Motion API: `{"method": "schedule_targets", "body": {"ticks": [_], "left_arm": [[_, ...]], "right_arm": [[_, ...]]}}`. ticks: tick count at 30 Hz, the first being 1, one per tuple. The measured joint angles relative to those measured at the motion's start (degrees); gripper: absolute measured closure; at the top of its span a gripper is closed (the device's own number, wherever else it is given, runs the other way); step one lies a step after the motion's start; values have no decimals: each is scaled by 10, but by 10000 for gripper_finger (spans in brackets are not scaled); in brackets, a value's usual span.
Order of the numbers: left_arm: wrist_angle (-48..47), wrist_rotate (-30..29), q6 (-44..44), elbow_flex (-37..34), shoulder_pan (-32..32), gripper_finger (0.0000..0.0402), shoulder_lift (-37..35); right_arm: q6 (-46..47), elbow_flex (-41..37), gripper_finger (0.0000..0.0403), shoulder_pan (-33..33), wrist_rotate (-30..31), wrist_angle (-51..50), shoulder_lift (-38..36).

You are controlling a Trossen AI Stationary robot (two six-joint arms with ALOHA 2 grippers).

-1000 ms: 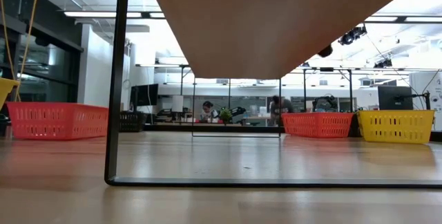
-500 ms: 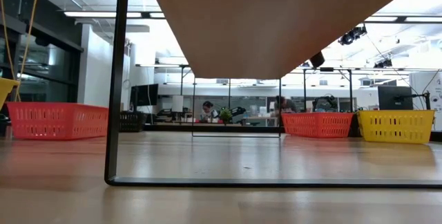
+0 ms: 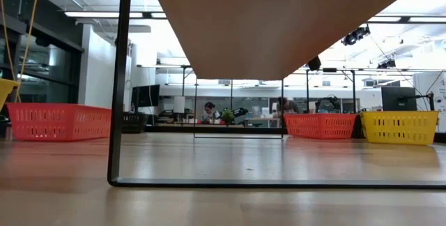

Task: Stack baskets on shelf by color
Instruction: Put the top left yellow bin on the shelf, then stack the top yellow bin on top of the yellow bin on the shelf

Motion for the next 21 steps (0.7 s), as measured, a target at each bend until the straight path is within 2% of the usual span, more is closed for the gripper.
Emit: {"method": "schedule_targets", "body": {"ticks": [6,9,12,15,21], "left_arm": [[0,0,1,0,0,401,0],[0,-6,0,0,0,401,0],[-1,-11,1,0,0,401,0],[-1,-17,1,0,0,401,0],[-1,-26,1,0,0,401,0]], "right_arm": [[-71,0,403,3,-144,-19,-46],[-104,0,403,19,-175,-56,-102],[-130,0,403,42,-173,-122,-172],[-126,0,403,73,-145,-216,-238],[-42,6,403,117,-96,-468,-304]]}}
